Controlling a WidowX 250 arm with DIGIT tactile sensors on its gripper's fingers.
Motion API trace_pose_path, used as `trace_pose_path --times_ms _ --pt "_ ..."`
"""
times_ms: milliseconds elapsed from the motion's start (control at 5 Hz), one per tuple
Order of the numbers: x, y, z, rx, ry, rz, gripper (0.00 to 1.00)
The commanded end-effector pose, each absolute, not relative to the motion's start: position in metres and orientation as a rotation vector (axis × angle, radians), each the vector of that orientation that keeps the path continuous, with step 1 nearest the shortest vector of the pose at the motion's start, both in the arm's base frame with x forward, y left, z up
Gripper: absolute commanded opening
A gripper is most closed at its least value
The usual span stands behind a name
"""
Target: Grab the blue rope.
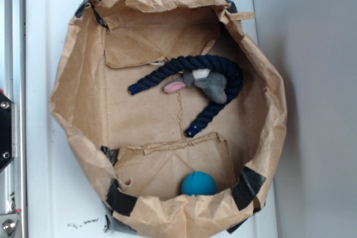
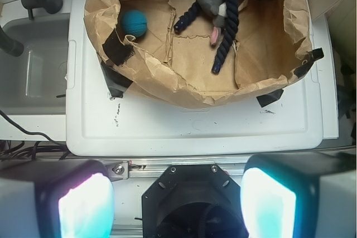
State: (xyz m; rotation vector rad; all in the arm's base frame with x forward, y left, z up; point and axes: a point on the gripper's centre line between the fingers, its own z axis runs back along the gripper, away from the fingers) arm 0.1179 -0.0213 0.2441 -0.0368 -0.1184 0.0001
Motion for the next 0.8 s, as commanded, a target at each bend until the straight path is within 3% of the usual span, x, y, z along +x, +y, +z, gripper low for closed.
trace_pose_path --times_ms 0,200,600 --pt "0.118 -0.021 0.244 -0.037 -0.118 0.0 1.0" --pt "0.167 -0.016 0.241 -0.061 -0.152 0.018 1.0" --pt "0.2 0.025 0.207 -0.078 -0.195 -0.066 1.0"
